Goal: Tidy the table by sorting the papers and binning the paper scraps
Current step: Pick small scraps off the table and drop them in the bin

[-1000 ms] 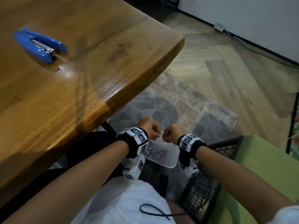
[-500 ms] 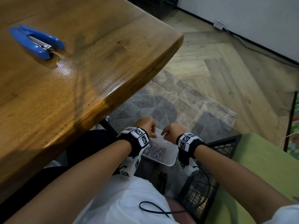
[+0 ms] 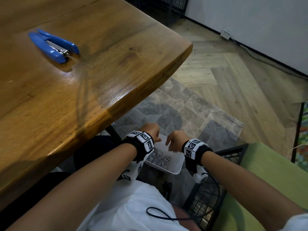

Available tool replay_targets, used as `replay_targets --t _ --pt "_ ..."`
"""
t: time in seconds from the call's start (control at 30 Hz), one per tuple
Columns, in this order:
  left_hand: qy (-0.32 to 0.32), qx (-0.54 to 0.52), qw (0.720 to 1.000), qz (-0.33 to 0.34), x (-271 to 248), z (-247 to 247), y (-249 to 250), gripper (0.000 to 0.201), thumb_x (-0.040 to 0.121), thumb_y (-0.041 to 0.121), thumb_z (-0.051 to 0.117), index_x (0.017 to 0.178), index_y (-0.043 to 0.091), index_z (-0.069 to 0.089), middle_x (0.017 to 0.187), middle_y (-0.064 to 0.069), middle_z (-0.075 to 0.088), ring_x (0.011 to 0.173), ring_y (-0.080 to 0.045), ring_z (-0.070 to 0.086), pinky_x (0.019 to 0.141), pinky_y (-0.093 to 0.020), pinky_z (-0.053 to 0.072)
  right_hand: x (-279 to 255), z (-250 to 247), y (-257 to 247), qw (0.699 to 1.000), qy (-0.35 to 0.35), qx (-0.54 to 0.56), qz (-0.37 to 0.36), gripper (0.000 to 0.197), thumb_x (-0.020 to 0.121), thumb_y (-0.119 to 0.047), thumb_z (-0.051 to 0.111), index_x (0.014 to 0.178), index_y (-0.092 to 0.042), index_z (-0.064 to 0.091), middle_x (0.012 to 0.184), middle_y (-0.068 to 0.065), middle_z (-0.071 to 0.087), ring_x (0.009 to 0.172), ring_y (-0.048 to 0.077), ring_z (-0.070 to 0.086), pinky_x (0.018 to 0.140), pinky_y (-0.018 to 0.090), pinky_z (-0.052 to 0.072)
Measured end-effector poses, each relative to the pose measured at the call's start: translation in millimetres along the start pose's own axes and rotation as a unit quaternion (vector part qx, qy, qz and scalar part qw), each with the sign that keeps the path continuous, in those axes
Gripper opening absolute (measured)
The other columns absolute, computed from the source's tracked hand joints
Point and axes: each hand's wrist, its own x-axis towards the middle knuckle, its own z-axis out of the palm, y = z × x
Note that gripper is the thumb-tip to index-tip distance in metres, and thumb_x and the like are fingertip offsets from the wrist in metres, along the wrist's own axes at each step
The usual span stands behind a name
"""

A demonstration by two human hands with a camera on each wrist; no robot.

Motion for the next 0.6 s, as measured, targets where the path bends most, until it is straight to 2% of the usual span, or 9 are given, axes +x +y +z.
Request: replay_targets --t 0.03,0.07,0.1,0.17,0.23,0.3,0.37,0.5,0.6 --pt "-0.005 0.003 1.0 0.005 -2 -2 1 0.028 0.092 0.024 0.058 0.108 0.003 0.065 0.11 -0.016 0.068 0.103 -0.029 0.065 0.085 -0.032 0.049 -2 -2 -2 1.0 -0.005 -0.001 0.003 0.016 0.077 -0.018 0.076 0.09 -0.011 0.071 0.069 0.005 0.069 0.058 0.016 0.066 0.058 0.023 0.055" --pt "-0.015 0.012 1.0 0.012 -4 -3 1 0.028 0.093 0.018 0.056 0.118 0.005 0.061 0.119 -0.016 0.064 0.109 -0.029 0.062 0.089 -0.032 0.048 -3 -4 -4 1.0 0.002 -0.003 -0.001 0.019 0.077 -0.026 0.077 0.086 -0.01 0.069 0.061 0.001 0.064 0.05 0.013 0.061 0.05 0.02 0.049" --pt "-0.027 0.02 0.999 0.022 -6 -4 1 0.033 0.093 0.011 0.055 0.127 0.008 0.054 0.128 -0.015 0.057 0.115 -0.029 0.058 0.093 -0.032 0.046 -5 -6 -5 1.0 0.015 -0.016 -0.01 0.022 0.08 -0.031 0.073 0.085 -0.01 0.069 0.059 -0.001 0.062 0.05 0.013 0.058 0.047 0.018 0.045" --pt "-0.047 0.047 0.997 0.043 -10 -6 0 0.049 0.091 0.001 0.054 0.137 0.012 0.043 0.14 -0.014 0.045 0.125 -0.03 0.049 0.101 -0.033 0.041 -12 -12 -9 0.997 0.051 -0.037 -0.04 0.022 0.089 -0.032 0.061 0.098 -0.013 0.07 0.069 0.004 0.068 0.062 0.02 0.063 0.055 0.024 0.048" --pt "-0.042 0.062 0.996 0.056 -13 -8 -2 0.056 0.087 -0.004 0.056 0.138 0.015 0.042 0.143 -0.014 0.04 0.129 -0.031 0.045 0.103 -0.034 0.039 -16 -15 -12 0.994 0.081 -0.041 -0.068 0.029 0.094 -0.018 0.052 0.121 -0.019 0.061 0.096 0.01 0.072 0.082 0.028 0.069 0.074 0.031 0.053" --pt "-0.033 0.07 0.995 0.062 -15 -9 -5 0.057 0.085 -0.002 0.059 0.136 0.017 0.043 0.143 -0.013 0.038 0.129 -0.03 0.044 0.103 -0.034 0.039 -20 -20 -16 0.992 0.068 -0.06 -0.087 0.05 0.092 -0.008 0.049 0.138 -0.025 0.043 0.121 0.009 0.065 0.102 0.031 0.064 0.085 0.034 0.051" --pt "-0.021 0.082 0.995 0.06 -20 -11 -6 0.056 0.086 0.003 0.061 0.137 0.015 0.041 0.142 -0.013 0.038 0.128 -0.031 0.044 0.105 -0.035 0.04 -24 -30 -21 0.991 0.046 -0.085 -0.096 0.057 0.09 -0.011 0.051 0.142 -0.028 0.035 0.133 0.007 0.056 0.109 0.03 0.06 0.088 0.033 0.048" --pt "0.011 0.094 0.993 0.069 -38 -25 -7 0.054 0.085 0.013 0.062 0.135 0.015 0.042 0.136 -0.015 0.045 0.122 -0.033 0.05 0.101 -0.042 0.045 -40 -59 -37 0.986 0.046 -0.108 -0.116 0.046 0.088 -0.017 0.058 0.133 -0.024 0.05 0.121 0.005 0.063 0.102 0.026 0.063 0.085 0.03 0.049" --pt "0.049 0.102 0.99 0.088 -63 -41 -6 0.049 0.085 0.022 0.062 0.131 0.018 0.044 0.133 -0.012 0.049 0.119 -0.03 0.052 0.098 -0.04 0.047 -61 -86 -56 0.981 0.052 -0.145 -0.117 0.034 0.086 -0.017 0.059 0.12 -0.021 0.062 0.108 0.003 0.069 0.097 0.022 0.066 0.084 0.03 0.053"
